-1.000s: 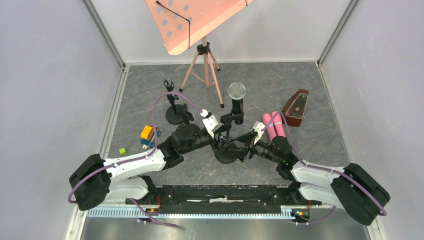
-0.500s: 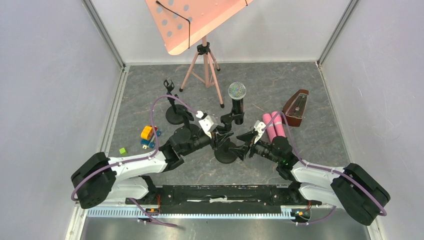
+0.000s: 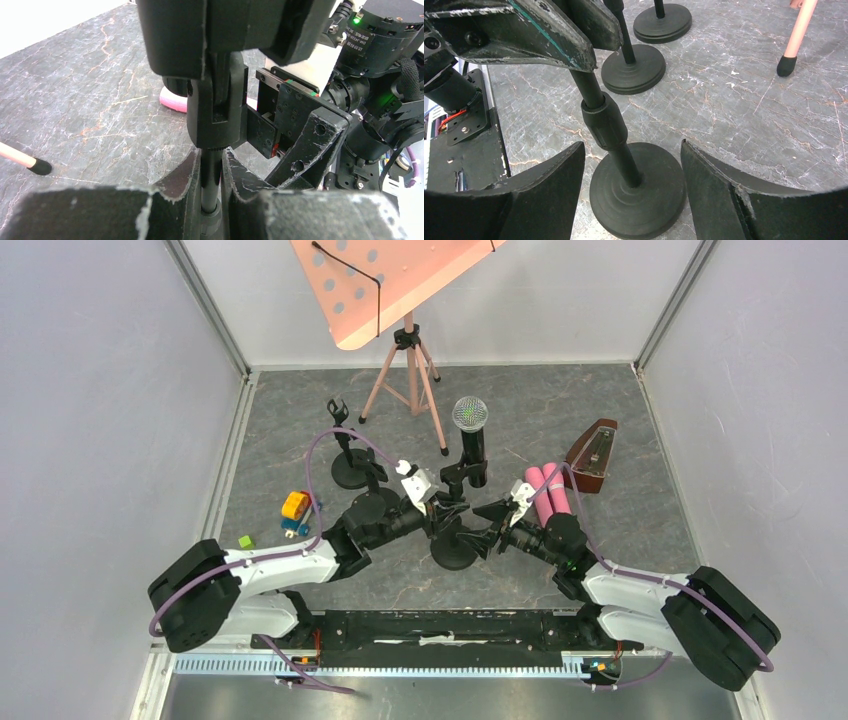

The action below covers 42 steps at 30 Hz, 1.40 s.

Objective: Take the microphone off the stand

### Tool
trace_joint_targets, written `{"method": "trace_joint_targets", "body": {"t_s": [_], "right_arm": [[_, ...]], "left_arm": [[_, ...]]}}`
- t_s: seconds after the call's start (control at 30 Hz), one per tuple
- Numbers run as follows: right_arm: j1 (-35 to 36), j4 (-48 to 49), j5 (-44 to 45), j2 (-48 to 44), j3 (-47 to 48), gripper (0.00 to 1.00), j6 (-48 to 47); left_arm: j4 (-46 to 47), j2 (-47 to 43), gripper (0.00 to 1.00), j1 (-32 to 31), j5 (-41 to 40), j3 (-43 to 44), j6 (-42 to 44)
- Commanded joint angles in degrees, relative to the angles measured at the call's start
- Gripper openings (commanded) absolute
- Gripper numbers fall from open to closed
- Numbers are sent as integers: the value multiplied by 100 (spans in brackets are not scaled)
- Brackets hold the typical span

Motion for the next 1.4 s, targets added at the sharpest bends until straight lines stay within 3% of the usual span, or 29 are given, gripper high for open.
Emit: {"method": "trace_joint_targets", "body": {"t_s": [0.0,0.17,0.3,0.6,0.7,0.8,0.9,1.03,1.37], "right_arm": [[-20,340,91,6,-54,75,-50],[-11,839,-163,38,-217,78,-35],[-12,1417,-423,192,-342,77,119],[-2,1962,-466,581,-379,59,357],[2,2283,-485,692,-393,51,557],[51,2308,-257,742,-369,37,614],[220,2079,381,728,-293,22,498],[856,1820,1922,683,-152,0,223],[2783,3026,6119,1358,152,0,-834]], "left_arm": [[50,-66,2,-14,514,289,-151],[-583,-60,2,-12,1352,578,11],[-20,-14,2,-15,1583,471,-157],[276,165,2,-10,1749,464,-343],[285,179,2,-14,1721,452,-358],[257,155,2,-10,1456,424,-393],[140,52,2,-14,973,375,-426],[-428,-63,2,-8,361,492,-499],[-1094,-269,2,-23,-256,622,-545]]}}
